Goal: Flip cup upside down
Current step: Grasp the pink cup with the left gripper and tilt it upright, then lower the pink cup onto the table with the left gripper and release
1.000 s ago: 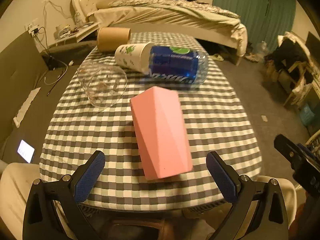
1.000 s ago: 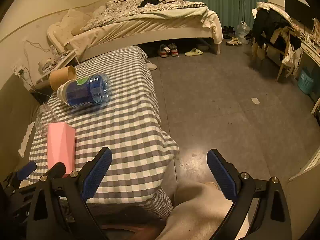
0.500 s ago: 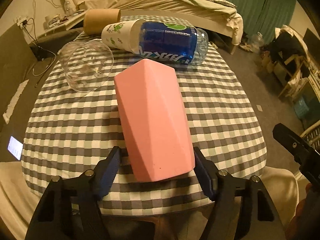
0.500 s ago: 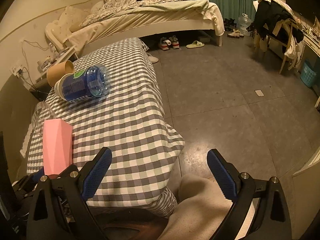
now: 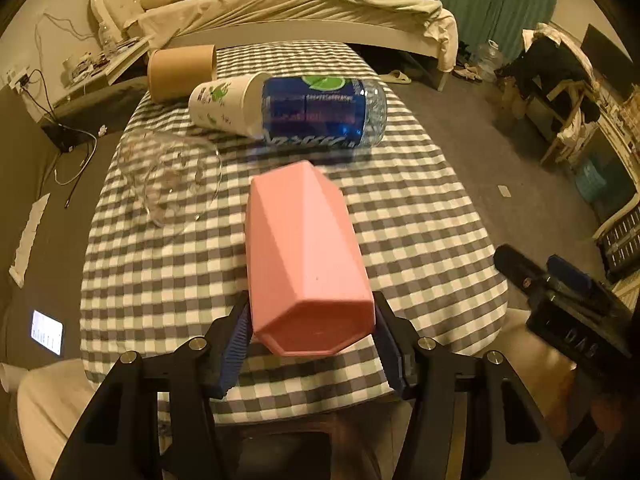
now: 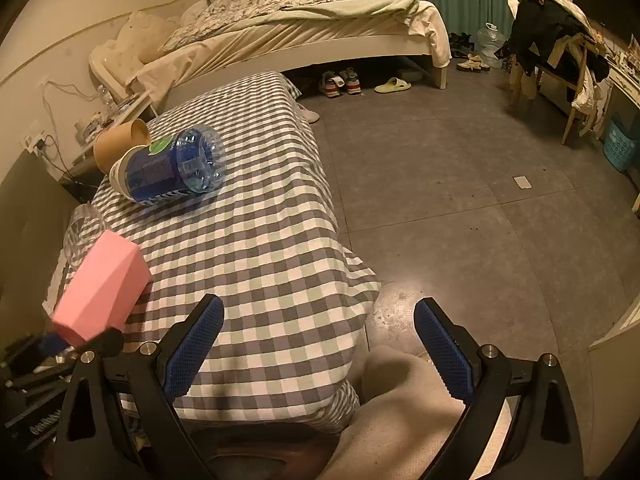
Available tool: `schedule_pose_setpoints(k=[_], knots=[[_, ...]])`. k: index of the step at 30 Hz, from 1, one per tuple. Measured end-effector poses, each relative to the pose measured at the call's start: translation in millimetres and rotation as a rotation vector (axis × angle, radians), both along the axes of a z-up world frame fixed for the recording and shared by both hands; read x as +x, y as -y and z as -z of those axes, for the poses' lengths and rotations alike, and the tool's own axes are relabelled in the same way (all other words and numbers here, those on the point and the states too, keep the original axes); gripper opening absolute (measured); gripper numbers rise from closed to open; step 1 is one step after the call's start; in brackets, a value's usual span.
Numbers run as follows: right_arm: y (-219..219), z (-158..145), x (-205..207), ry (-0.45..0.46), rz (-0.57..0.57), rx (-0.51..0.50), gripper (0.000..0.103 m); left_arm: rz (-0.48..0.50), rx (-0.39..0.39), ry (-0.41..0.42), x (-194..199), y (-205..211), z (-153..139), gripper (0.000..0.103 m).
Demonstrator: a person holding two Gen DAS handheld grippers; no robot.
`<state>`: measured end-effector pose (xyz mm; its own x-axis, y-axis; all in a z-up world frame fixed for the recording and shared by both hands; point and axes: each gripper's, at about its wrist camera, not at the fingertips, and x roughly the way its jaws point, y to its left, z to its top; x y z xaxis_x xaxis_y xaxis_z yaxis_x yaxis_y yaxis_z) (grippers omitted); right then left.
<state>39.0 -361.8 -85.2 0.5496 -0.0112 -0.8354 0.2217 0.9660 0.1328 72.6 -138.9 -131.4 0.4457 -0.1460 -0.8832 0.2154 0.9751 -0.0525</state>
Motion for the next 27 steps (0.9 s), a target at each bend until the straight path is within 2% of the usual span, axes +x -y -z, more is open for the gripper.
schedule_pose_setpoints(k=[14, 27], knots=[[1, -1, -2, 0.003, 0.004, 0.000, 0.096, -0.006, -0.012, 0.029, 41, 8, -15, 0.057], [-1, 0, 1, -0.007, 0.000, -0.003, 0.096, -0.026, -0.016, 0.040, 62, 8, -14, 0.057]])
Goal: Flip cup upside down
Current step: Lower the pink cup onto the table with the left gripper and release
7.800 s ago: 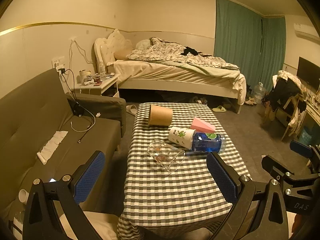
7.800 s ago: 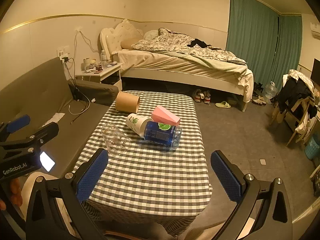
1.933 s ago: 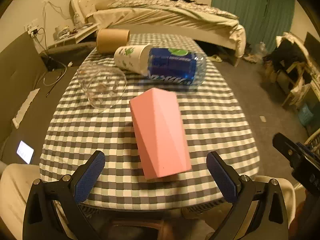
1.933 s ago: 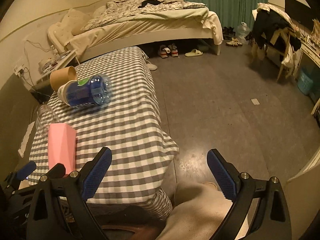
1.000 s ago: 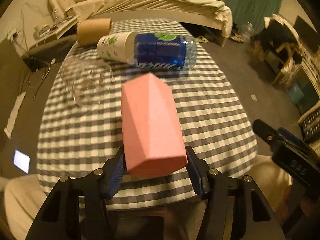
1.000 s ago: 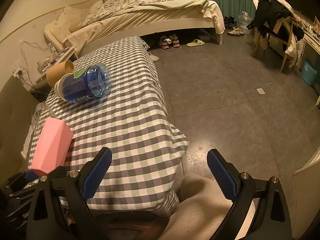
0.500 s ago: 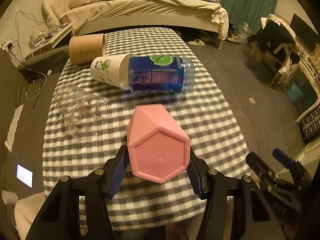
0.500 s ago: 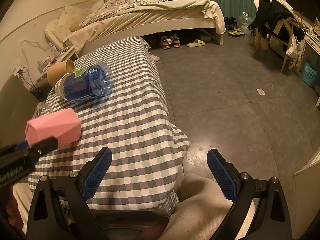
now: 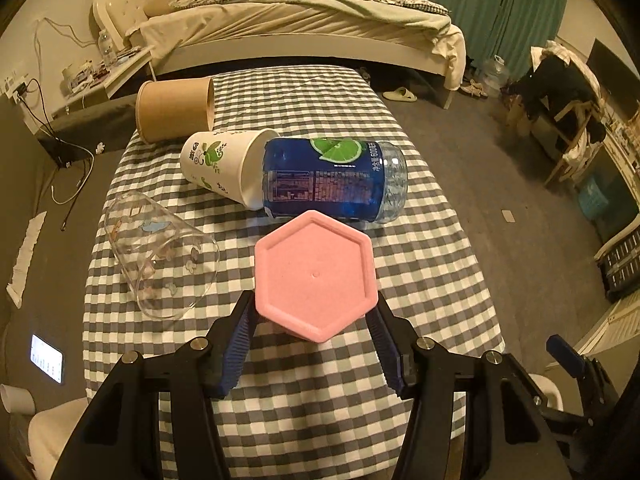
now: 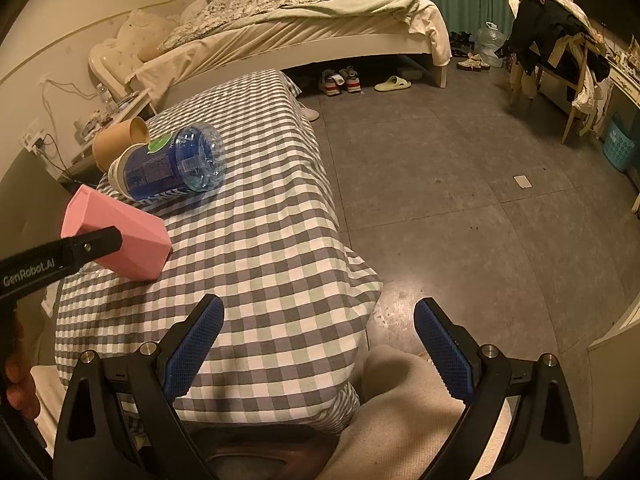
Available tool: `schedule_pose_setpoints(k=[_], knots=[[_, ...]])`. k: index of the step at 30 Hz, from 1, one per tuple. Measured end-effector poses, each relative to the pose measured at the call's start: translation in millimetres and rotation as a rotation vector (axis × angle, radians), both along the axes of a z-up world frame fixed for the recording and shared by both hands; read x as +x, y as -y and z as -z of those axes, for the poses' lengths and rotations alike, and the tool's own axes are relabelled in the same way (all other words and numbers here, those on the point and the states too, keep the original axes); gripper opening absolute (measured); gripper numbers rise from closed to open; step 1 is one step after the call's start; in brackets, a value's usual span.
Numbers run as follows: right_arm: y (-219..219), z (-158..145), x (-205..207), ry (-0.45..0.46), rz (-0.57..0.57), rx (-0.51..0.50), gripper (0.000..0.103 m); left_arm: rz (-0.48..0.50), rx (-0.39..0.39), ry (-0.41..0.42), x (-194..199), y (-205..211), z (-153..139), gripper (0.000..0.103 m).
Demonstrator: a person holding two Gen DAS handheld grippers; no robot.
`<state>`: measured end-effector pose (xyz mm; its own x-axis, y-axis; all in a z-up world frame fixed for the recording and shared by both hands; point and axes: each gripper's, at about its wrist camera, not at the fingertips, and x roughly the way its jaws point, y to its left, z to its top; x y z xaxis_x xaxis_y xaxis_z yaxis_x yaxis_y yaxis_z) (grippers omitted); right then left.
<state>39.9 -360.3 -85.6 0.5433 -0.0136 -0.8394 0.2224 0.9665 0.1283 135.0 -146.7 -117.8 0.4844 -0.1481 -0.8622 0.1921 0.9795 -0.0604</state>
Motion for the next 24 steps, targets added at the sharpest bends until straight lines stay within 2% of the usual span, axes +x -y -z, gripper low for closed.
schedule_pose_setpoints(k=[15, 20, 24], knots=[[-4, -4, 1, 0.006, -0.006, -0.028, 0.096, 0.013, -0.014, 0.005, 5, -2, 4, 0.054], [-5, -11, 1, 0.018, -0.014, -0.042, 0.096, 0.011, -0.020, 0.029, 3, -6, -9, 0.054], [-5, -30, 1, 0.055, -0.016, -0.074, 0.096, 0.015, -0.039, 0.068, -2, -11, -29, 0.054]])
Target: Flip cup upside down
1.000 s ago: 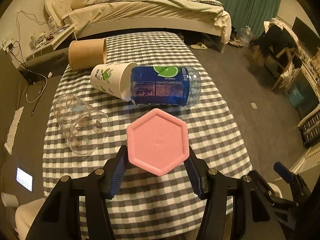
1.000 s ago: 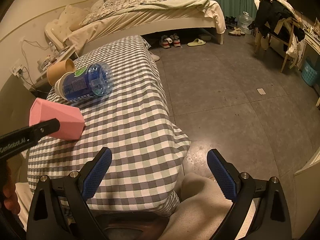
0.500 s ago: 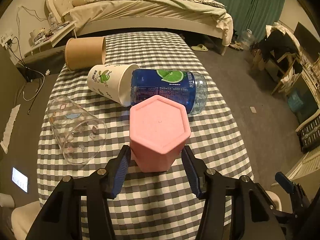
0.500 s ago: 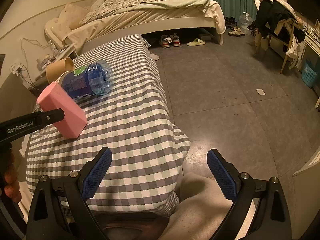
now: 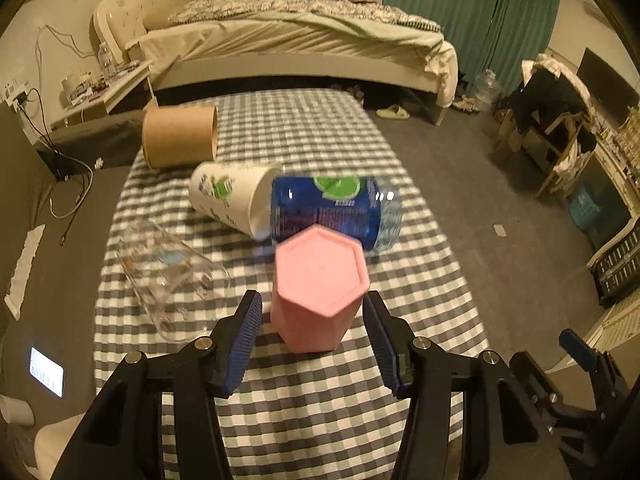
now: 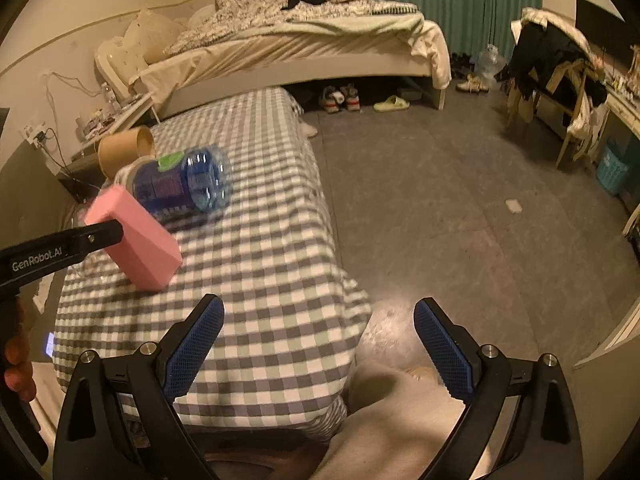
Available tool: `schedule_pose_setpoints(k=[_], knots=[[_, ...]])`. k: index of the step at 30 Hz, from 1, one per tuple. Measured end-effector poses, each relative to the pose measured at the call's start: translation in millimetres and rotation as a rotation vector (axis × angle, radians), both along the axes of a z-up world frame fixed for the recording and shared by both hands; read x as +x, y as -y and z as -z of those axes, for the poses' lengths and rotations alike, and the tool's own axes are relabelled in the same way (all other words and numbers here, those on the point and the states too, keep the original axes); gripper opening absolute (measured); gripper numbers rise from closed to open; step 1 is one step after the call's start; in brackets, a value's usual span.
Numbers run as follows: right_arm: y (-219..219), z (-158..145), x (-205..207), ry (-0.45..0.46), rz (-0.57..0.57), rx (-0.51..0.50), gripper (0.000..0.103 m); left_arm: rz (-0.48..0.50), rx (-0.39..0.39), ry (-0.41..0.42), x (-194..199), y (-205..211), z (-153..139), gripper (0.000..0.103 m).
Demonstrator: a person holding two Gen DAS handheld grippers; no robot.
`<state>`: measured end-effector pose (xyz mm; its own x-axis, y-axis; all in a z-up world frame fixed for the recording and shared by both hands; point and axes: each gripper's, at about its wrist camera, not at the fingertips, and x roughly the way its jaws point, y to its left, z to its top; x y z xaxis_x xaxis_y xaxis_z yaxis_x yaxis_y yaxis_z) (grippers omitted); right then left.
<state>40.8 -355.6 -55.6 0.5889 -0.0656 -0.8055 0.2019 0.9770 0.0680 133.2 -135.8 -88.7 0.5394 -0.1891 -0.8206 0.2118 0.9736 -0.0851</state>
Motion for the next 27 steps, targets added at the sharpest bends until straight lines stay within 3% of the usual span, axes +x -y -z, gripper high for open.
schedule_pose_setpoints(k=[5, 16, 23, 25, 27], knots=[[2, -34, 1, 0.070, -0.008, -0.023, 0.096, 0.000, -0.031, 0.059, -8, -8, -29, 0.054], [-18, -117, 1, 0.264, -0.116, -0.043, 0.096, -0.030, -0.037, 0.285, -52, -35, -97, 0.054], [-51, -114, -4, 0.272, -0.220, -0.048, 0.096, -0.092, -0.003, 0.329, -79, -51, -88, 0.056], [-60, -105, -4, 0.251, -0.244, -0.050, 0.096, -0.105, -0.006, 0.313, -83, -58, -78, 0.060], [-65, -98, -4, 0.236, -0.258, -0.047, 0.096, -0.122, -0.004, 0.303, -86, -64, -73, 0.070]])
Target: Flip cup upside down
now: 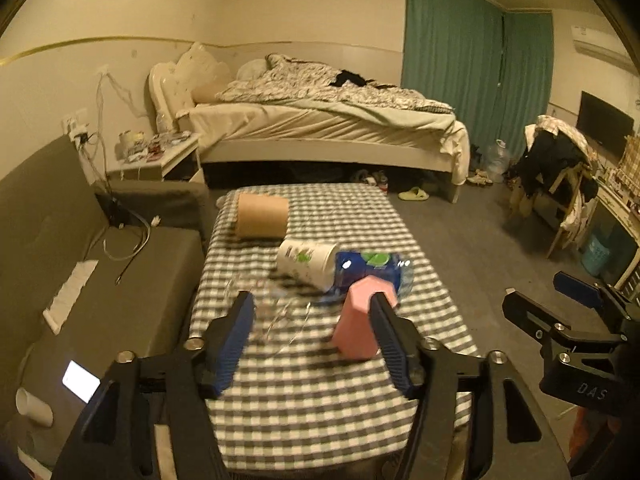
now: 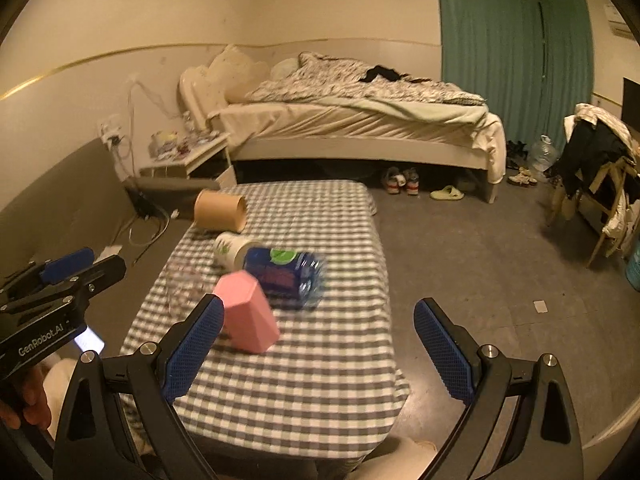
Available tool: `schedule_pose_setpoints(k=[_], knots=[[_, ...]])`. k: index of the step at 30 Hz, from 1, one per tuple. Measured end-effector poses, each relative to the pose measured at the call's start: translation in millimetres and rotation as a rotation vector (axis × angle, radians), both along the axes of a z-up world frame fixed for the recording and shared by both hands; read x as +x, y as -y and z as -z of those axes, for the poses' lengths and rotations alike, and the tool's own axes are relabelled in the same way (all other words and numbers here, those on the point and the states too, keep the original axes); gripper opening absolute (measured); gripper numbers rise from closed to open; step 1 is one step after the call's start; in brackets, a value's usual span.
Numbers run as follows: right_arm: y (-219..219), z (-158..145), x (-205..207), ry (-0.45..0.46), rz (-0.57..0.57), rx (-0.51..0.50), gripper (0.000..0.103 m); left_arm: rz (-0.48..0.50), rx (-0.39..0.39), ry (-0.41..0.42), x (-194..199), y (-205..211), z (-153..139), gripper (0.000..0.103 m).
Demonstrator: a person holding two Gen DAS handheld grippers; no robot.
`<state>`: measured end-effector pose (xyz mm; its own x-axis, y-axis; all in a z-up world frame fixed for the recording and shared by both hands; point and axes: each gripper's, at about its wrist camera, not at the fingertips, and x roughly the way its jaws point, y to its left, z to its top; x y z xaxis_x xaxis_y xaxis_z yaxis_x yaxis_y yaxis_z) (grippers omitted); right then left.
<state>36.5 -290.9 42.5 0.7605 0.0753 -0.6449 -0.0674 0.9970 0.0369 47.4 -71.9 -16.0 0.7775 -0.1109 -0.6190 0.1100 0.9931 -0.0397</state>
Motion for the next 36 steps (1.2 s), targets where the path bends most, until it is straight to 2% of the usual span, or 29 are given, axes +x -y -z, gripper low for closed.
schedule_pose_setpoints(k=[1, 3, 4, 6, 7, 11, 20, 36], knots=[[-2, 5, 0, -0.008, -0.007, 0.000, 0.096, -0.015, -0.005, 0.002, -2, -3, 3, 0.073], [-5, 11, -1, -0.021, -0.020, 0.000, 0.096, -0.050, -0.012, 0.012, -5, -8, 8, 0.092], [-8, 14, 0, -0.025, -0.025, -0.005, 0.096, -0.078, -0.019, 0.020, -6, -11, 10, 0.095], [-10, 18, 1, -0.030, -0.036, -0.011, 0.098, -0.096, -0.041, 0.024, -8, -17, 12, 0.095], [-14, 20, 2, -0.031, -0.041, -0.019, 0.103, -0.105, -0.049, 0.016, -6, -19, 14, 0.095], [-21, 26, 4, -0.034, -0.049, -0.041, 0.103, -0.128, -0.045, -0.015, 0, -25, 23, 0.095], [-21, 37, 9, -0.056, -0.031, -0.035, 0.103, -0.137, -0.029, -0.031, -2, -28, 35, 0.099], [-21, 40, 13, -0.067, -0.019, -0.034, 0.103, -0.132, -0.034, -0.034, -2, -31, 37, 0.099]])
